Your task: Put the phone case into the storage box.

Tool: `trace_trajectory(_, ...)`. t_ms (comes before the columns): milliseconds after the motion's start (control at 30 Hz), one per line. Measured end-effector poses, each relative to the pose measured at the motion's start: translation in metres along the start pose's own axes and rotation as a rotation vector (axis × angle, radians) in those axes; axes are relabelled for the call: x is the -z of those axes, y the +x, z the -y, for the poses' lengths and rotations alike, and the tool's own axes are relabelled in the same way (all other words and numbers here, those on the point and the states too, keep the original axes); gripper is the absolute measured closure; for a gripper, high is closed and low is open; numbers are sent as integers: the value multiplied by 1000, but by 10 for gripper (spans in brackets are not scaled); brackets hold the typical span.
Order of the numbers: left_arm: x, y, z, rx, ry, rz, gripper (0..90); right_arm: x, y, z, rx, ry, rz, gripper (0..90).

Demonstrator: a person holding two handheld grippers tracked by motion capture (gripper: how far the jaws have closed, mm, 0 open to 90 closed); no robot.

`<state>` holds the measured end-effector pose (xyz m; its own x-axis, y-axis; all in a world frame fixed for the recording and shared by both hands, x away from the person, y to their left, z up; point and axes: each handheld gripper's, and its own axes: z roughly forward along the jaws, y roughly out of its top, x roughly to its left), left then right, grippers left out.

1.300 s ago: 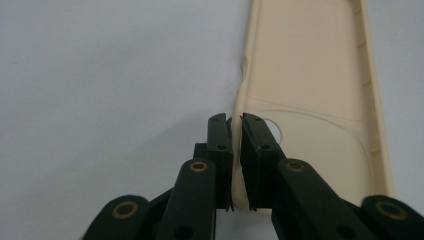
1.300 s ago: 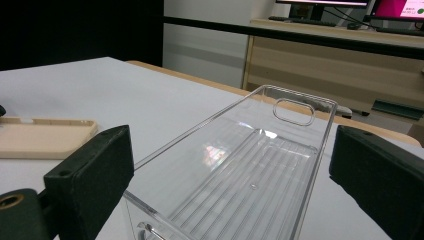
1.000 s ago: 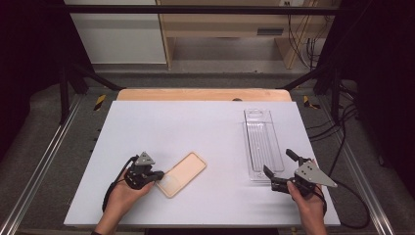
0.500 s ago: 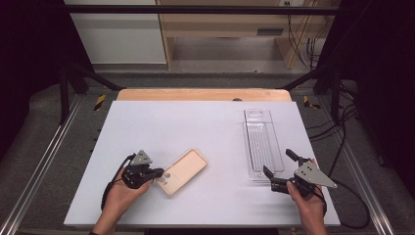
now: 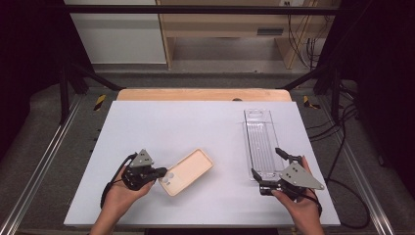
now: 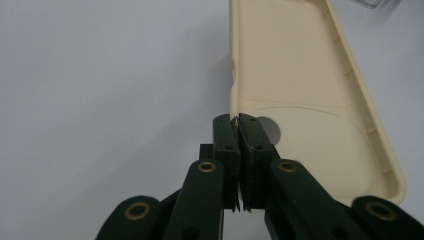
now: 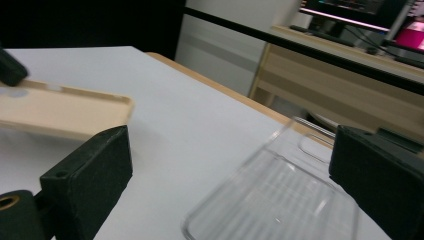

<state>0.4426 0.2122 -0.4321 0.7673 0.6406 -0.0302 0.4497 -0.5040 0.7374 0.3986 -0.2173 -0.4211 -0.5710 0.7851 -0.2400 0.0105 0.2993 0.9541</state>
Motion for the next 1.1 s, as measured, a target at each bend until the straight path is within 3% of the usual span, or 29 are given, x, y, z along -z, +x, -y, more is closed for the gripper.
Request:
trace_trajectory(33,0,-1,-2,-7,5,1,877,0,0,0,0,0,0,40)
trace_trajectory(67,1,-2,-5,-16,7,2,877,-6,7,-9,28,9,-36,43)
trace_trajectory(233,1,-3,-19,-31,19,23,877,-20,20,-24,85,38,-106,44)
trace_trajectory(500,3,-2,-49,-87,83,1,878,-49,43,-46,167,62,-208,45)
trace_trajectory(733,0,-5,-73,-127,121,1,878,-69,64,-52,232,111,-292,46)
trace_trajectory(1100,-6,-3,-85,-140,160,0,878,-81,85,-56,312,173,-380,48)
